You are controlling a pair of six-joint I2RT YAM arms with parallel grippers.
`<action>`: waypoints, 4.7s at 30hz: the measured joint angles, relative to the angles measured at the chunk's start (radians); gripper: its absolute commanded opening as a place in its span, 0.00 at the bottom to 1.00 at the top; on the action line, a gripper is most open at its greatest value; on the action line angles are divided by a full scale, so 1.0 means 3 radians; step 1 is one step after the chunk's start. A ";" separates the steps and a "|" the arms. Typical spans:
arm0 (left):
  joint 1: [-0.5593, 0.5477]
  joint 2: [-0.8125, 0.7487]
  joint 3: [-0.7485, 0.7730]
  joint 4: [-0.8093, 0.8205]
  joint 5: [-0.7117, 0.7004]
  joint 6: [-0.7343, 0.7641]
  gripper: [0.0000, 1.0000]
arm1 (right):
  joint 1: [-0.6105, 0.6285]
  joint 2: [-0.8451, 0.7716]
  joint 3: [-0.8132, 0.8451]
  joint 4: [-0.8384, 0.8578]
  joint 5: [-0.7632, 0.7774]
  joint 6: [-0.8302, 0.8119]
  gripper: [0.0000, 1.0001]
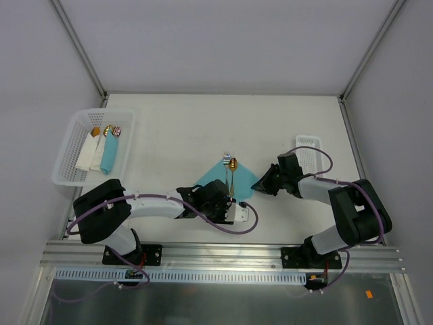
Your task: Place the utensils on the paper napkin and roll it up
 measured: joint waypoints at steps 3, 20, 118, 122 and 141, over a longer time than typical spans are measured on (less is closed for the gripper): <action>0.0029 -0.0001 0.0018 0.0031 -0.0112 -0.0039 0.39 | -0.0001 0.0000 0.0000 0.0000 -0.0008 0.0000 0.00; 0.0559 0.0146 0.0534 0.0000 0.0025 -0.0375 0.38 | -0.0009 0.0023 0.0000 0.0014 -0.0066 -0.0014 0.00; 0.0823 0.1031 0.1278 -0.0331 -0.0086 -0.1392 0.27 | 0.0313 0.0017 -0.0579 0.1390 -0.0284 0.0582 0.47; 0.0842 0.1045 0.1300 -0.0334 -0.0079 -0.1425 0.27 | 0.0326 0.0015 -0.0607 0.1372 -0.0184 0.0595 0.36; 0.0896 0.1077 0.1320 -0.0338 0.0033 -0.1587 0.26 | 0.0412 -0.0305 -0.0223 0.0441 0.0323 -0.0128 0.28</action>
